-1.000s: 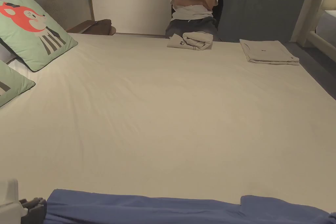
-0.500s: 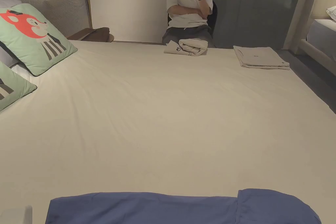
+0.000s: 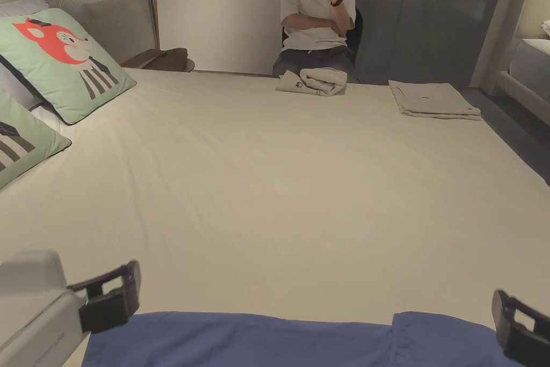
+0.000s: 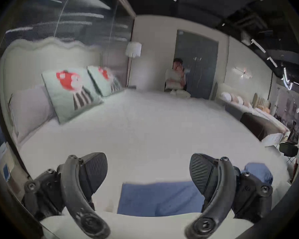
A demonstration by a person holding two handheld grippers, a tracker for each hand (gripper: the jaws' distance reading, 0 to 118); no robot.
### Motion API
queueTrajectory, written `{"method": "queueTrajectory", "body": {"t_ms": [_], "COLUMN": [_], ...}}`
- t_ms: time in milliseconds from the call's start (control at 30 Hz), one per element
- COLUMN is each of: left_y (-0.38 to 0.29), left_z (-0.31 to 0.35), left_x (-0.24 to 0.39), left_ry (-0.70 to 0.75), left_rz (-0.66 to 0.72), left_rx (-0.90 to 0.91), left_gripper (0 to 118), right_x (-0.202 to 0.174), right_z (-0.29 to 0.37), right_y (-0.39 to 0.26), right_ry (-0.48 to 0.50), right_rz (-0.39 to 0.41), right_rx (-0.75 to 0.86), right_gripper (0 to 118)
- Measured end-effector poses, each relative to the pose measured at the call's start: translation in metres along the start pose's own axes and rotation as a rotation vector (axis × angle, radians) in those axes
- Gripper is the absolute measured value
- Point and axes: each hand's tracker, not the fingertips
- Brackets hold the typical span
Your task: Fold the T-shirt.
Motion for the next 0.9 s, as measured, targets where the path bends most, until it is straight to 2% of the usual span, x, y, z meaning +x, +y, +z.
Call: {"method": "queueTrajectory", "body": {"t_ms": [67, 100, 200, 233, 267, 333, 500, 733, 767, 800, 833, 867, 900], "left_y": [0.014, 0.02, 0.031, 0.033, 0.035, 0.04, 0.04, 0.021, 0.015, 0.008, 0.001, -0.006, -0.015], "left_z": [0.003, 0.004, 0.004, 0.005, 0.005, 0.006, -0.005, -0.033, -0.039, -0.046, -0.047, -0.052, -0.057], "left_x": [0.013, 0.021, 0.042, 0.048, 0.052, 0.054, 0.035, -0.04, -0.054, -0.069, -0.079, -0.091, -0.104], "left_ry": [-0.032, -0.046, -0.01, -0.011, -0.022, -0.046, -0.096, -0.237, -0.256, -0.27, -0.278, -0.286, -0.29], "left_rz": [0.005, -0.009, -0.074, -0.08, -0.078, -0.058, -0.011, 0.261, 0.296, 0.34, 0.375, 0.402, 0.428], "left_rx": [0.05, 0.075, 0.129, 0.137, 0.141, 0.141, 0.081, -0.155, -0.194, -0.246, -0.301, -0.334, -0.376], "left_gripper": [91, 81, 31, 10, 0, 0, 0, 3, 12, 31, 31, 41, 60], "right_x": [-0.012, -0.019, -0.046, -0.055, -0.061, -0.067, -0.082, -0.095, -0.097, -0.099, -0.101, -0.104, -0.106], "right_z": [-0.005, -0.007, -0.008, -0.006, -0.005, -0.009, -0.011, -0.016, -0.017, -0.018, -0.02, -0.018, -0.018], "right_y": [0.011, 0.016, 0.035, 0.04, 0.043, 0.046, 0.05, 0.045, 0.044, 0.042, 0.041, 0.04, 0.039], "right_ry": [-0.006, -0.011, 0.0, 0.008, 0.004, 0.029, 0.054, 0.066, 0.069, 0.074, 0.077, 0.08, 0.083], "right_rz": [-0.022, -0.025, 0.002, 0.006, 0.015, 0.053, 0.069, 0.052, 0.056, 0.061, 0.062, 0.063, 0.068], "right_rx": [0.064, 0.094, 0.133, 0.16, 0.183, 0.205, 0.223, 0.2, 0.192, 0.182, 0.173, 0.168, 0.16], "right_gripper": [80, 74, 29, 3, 0, 0, 0, 0, 0, 0, 0, 0, 0]}}
